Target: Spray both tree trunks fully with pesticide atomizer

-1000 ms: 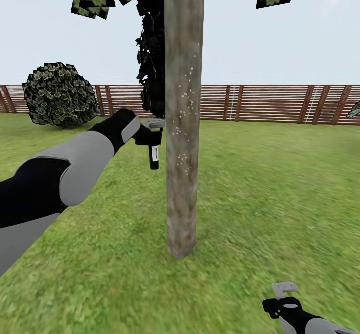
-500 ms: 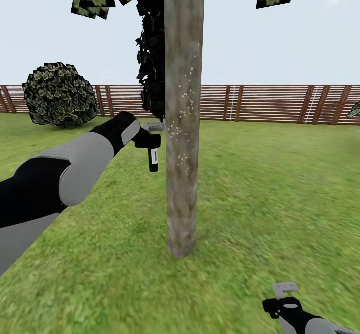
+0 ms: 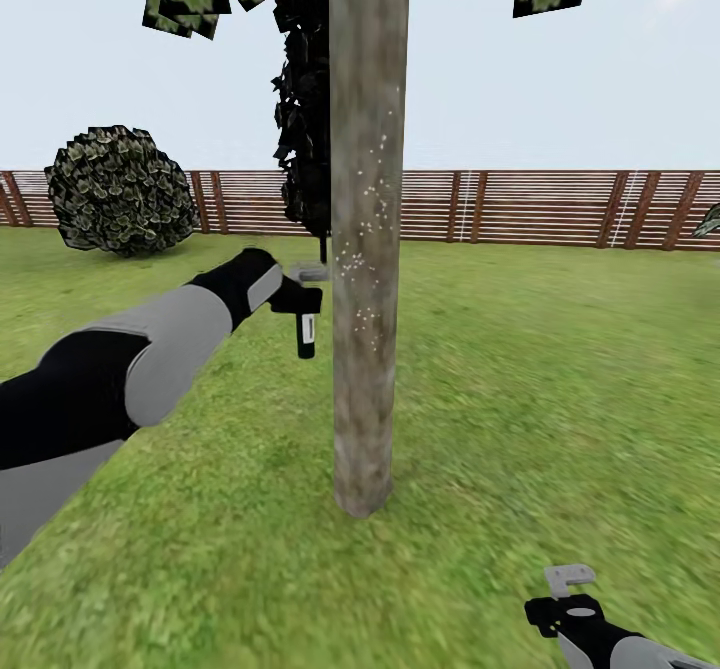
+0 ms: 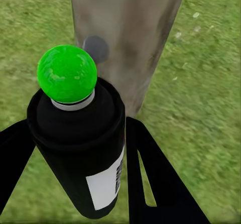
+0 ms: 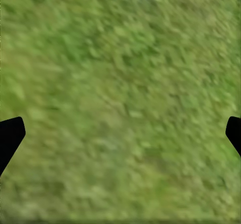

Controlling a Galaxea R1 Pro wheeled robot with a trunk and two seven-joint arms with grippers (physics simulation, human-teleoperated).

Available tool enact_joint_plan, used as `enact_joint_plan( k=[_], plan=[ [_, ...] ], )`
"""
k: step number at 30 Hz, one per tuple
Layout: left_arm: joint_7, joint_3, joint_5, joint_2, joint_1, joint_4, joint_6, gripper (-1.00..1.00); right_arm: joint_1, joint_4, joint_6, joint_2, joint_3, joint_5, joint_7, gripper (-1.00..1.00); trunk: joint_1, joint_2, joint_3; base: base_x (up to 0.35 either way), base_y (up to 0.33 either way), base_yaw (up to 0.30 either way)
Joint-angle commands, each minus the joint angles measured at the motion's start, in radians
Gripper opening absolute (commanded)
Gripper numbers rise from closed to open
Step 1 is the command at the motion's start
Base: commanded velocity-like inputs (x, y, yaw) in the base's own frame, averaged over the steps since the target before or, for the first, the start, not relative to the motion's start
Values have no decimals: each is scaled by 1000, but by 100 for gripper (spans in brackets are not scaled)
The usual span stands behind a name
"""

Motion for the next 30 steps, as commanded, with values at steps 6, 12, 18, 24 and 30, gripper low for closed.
enact_joint_plan(
  k=[6, 12, 18, 24, 30],
  plan=[
    [0, 1, 0, -1, 35, 1, -25, -100, 0, 0, 0, 0, 0, 0, 0, 100, 0, 0, 0, 0, 0, 0],
    [0, 1, -1, 1, 45, 0, -30, -100, 0, 0, 0, 0, 0, 0, 0, 100, 0, 0, 0, 0, 0, 0],
    [1, 1, -1, 9, 103, 0, -56, -100, 0, 0, 0, 0, 0, 65, 0, 100, 0, 0, 0, 0, 0, 0],
    [1, 1, -2, 19, 136, 0, -92, -100, 0, 0, 0, 0, 0, 74, 0, 100, 0, 0, 0, 0, 0, 0],
    [0, 1, -3, 20, 183, 0, -97, -100, 0, 0, 0, 0, 0, 75, 0, 100, 0, 0, 0, 0, 0, 0]
  ],
)
